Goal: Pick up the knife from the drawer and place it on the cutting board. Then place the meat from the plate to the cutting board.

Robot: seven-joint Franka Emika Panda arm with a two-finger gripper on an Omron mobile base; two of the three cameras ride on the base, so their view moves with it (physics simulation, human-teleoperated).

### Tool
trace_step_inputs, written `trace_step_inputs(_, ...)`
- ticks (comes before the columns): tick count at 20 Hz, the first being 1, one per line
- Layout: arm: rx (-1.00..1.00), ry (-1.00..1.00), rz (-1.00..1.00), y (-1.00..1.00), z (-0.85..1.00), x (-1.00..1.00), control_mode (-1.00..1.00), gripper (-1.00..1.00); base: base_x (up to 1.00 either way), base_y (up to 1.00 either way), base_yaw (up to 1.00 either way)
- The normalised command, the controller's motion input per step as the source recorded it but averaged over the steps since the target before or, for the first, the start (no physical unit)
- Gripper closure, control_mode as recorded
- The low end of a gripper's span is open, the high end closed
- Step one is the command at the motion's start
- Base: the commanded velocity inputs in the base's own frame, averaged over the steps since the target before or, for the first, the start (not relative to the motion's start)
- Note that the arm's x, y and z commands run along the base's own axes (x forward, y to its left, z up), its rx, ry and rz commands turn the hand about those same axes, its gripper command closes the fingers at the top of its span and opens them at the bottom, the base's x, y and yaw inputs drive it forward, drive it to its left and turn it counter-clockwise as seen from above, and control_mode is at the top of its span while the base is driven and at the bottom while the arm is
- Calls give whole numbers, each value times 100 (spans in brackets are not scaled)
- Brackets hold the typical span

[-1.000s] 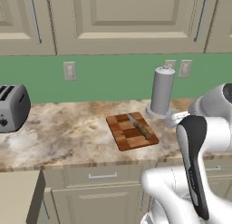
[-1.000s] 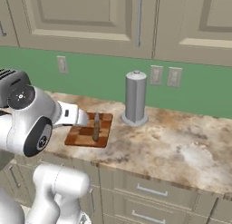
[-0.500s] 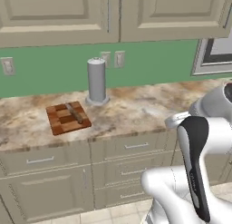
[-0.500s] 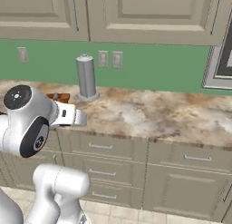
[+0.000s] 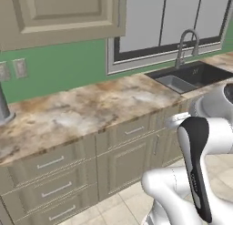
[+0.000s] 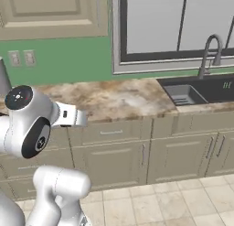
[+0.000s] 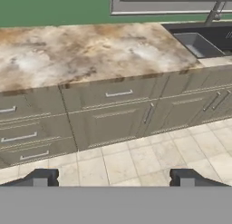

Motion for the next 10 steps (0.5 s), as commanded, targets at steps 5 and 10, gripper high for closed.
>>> trace_step_inputs(5, 0, 0, 0, 0, 0, 0, 100, -100, -27, -100, -50)
trace_step_inputs(10, 0, 0, 0, 0, 0, 0, 100, -100, -16, -99, -47)
